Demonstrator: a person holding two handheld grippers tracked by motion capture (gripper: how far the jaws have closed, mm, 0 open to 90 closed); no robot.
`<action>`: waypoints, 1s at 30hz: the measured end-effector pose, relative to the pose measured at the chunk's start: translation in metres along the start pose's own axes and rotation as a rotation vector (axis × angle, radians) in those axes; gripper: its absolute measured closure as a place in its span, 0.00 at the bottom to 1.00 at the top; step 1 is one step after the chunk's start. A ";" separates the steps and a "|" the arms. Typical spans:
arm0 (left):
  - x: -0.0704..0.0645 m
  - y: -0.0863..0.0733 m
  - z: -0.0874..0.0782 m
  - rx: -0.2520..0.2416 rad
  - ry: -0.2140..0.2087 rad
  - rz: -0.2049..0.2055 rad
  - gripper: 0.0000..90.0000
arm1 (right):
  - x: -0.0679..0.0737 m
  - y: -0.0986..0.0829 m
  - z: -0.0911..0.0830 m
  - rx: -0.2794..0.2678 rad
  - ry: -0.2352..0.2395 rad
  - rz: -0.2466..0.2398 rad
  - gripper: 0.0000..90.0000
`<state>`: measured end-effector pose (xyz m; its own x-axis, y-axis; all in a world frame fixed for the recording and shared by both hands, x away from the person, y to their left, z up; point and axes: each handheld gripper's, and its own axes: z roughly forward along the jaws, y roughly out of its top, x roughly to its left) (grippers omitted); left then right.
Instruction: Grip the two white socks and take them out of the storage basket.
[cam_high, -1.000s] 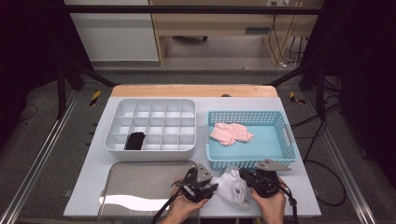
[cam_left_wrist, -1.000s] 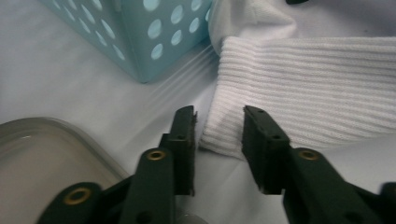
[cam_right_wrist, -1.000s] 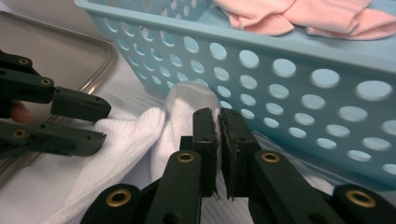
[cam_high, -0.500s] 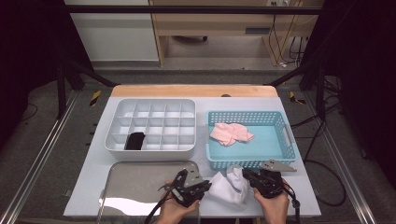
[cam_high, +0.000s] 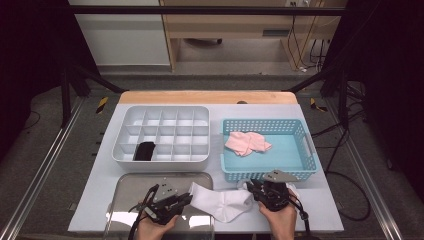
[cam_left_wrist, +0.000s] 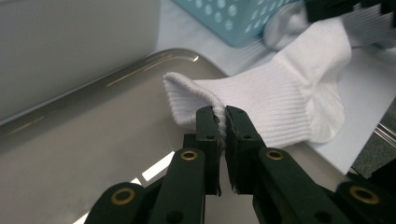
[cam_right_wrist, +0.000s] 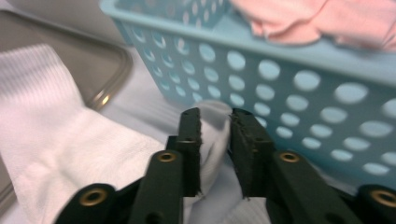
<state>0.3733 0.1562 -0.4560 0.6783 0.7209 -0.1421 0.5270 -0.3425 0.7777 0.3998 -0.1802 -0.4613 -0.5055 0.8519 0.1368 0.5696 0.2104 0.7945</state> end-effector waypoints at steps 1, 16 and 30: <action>0.002 -0.002 -0.001 0.001 0.002 -0.004 0.92 | 0.000 0.000 -0.003 -0.019 0.006 -0.004 0.78; 0.025 -0.016 -0.004 0.040 0.067 -0.043 0.91 | 0.002 -0.004 -0.026 -0.126 0.040 -0.021 0.66; 0.027 -0.024 -0.001 0.031 0.131 -0.060 0.63 | 0.009 -0.004 0.008 0.010 0.051 -0.062 0.64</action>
<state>0.3785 0.1843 -0.4777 0.5739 0.8122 -0.1050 0.5814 -0.3138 0.7506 0.3980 -0.1692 -0.4677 -0.5723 0.8116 0.1173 0.5422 0.2672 0.7966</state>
